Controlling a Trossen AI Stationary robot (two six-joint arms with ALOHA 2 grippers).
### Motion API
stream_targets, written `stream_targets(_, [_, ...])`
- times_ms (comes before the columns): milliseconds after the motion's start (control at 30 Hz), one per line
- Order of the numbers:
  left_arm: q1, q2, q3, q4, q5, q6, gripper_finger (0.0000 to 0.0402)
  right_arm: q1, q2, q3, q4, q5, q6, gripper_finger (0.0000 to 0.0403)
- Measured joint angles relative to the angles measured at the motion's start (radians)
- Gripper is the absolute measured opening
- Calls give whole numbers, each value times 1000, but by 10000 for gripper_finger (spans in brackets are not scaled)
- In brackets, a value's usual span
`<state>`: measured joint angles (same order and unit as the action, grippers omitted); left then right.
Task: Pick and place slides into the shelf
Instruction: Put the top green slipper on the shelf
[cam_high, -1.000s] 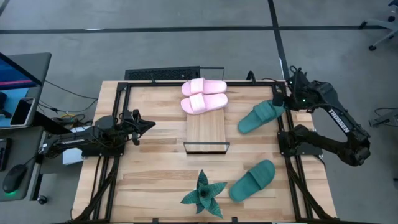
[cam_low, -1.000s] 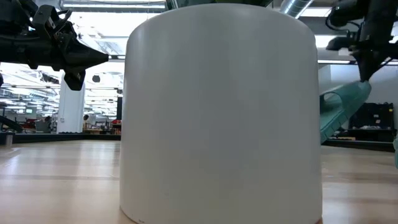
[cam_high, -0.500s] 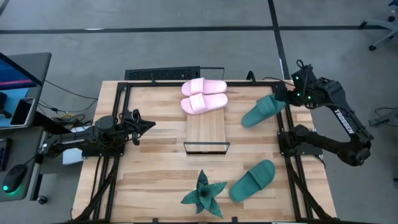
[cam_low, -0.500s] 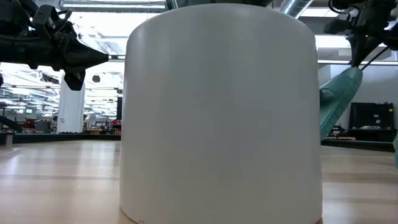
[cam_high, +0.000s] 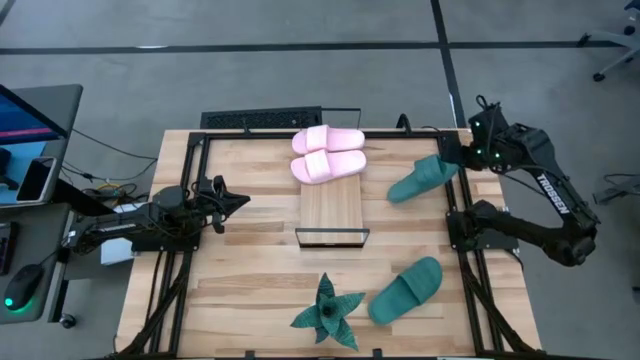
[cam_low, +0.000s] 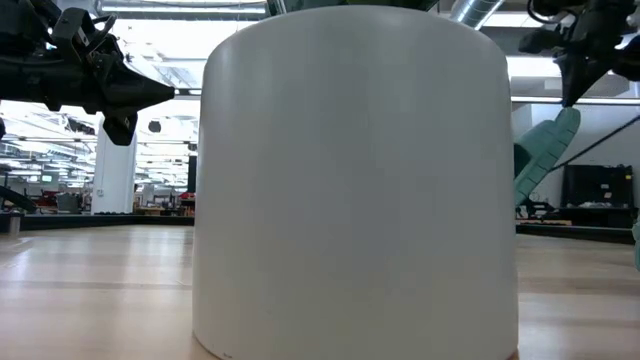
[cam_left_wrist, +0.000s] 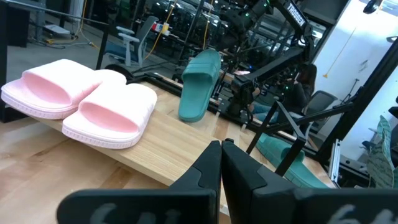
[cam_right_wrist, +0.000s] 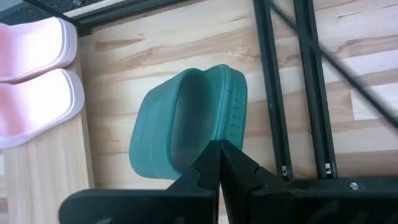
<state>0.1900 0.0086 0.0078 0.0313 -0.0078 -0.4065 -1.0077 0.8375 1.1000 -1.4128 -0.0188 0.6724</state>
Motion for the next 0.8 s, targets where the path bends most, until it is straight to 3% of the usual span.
stream_targets(400, [0, 0, 0, 0, 0, 0, 0, 97, 73, 1, -86, 0, -2, 0])
stream_targets(800, [0, 0, 0, 0, 0, 0, 0, 231, 252, -2, -141, -18, -23, 0])
